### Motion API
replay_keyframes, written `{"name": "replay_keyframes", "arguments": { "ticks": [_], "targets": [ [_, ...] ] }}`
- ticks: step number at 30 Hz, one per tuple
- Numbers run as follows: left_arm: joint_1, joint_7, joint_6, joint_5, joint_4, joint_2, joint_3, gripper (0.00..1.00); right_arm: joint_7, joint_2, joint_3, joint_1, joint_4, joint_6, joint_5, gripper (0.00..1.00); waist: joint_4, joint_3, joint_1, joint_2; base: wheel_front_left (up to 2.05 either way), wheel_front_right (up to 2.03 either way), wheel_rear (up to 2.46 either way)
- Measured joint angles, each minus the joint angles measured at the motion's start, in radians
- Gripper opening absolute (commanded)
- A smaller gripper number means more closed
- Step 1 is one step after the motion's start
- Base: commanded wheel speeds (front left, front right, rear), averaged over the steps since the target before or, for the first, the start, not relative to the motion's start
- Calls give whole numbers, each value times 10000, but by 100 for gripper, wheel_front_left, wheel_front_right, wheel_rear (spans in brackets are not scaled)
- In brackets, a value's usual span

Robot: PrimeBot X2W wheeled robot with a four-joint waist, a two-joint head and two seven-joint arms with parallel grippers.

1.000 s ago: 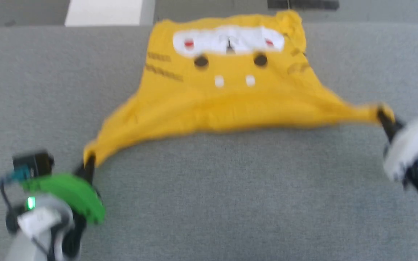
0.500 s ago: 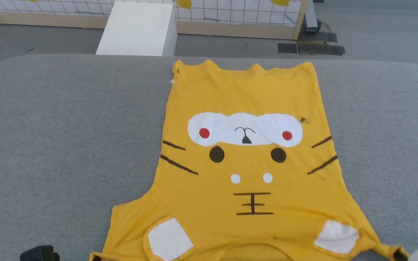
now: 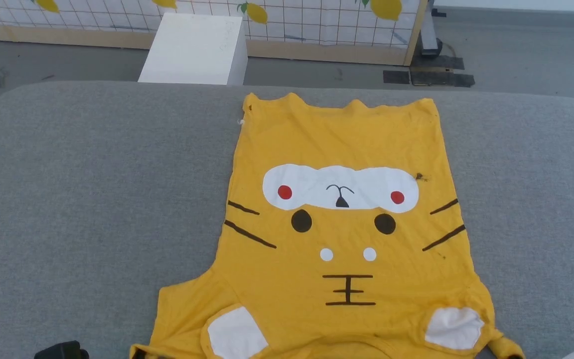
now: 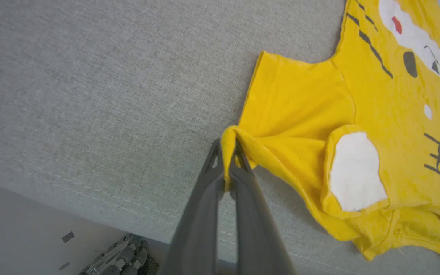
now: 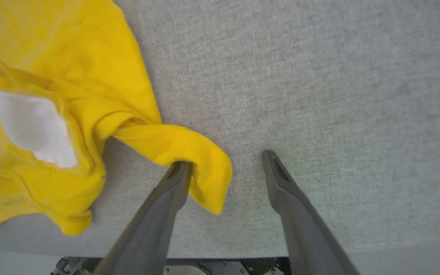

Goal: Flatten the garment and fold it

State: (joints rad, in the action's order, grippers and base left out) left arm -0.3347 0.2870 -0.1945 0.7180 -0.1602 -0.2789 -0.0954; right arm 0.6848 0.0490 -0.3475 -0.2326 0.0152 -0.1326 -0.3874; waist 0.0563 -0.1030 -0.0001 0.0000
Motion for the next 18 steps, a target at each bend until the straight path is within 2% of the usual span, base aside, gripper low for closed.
{"name": "replay_keyframes", "arguments": {
  "ticks": [6,11,15,18],
  "targets": [
    [63,-113,88,-79,-407,-38,-128,0,-1193,-2,-282,99,-1427,6,40,100,97,100,0,0,0,0,0],
    [234,-111,90,-209,-752,-46,-293,0,-2585,10,-73,1340,-2092,6,222,100,263,36,1,0,0,0,0],
    [508,-111,100,-270,-911,-44,-431,0,-3597,12,222,3103,-1392,6,470,100,399,-161,0,0,0,0,0],
    [835,-113,203,-357,-1001,-35,-598,0,-4119,15,261,4811,-157,6,932,100,561,-414,1,0,0,0,0]
  ]
}}
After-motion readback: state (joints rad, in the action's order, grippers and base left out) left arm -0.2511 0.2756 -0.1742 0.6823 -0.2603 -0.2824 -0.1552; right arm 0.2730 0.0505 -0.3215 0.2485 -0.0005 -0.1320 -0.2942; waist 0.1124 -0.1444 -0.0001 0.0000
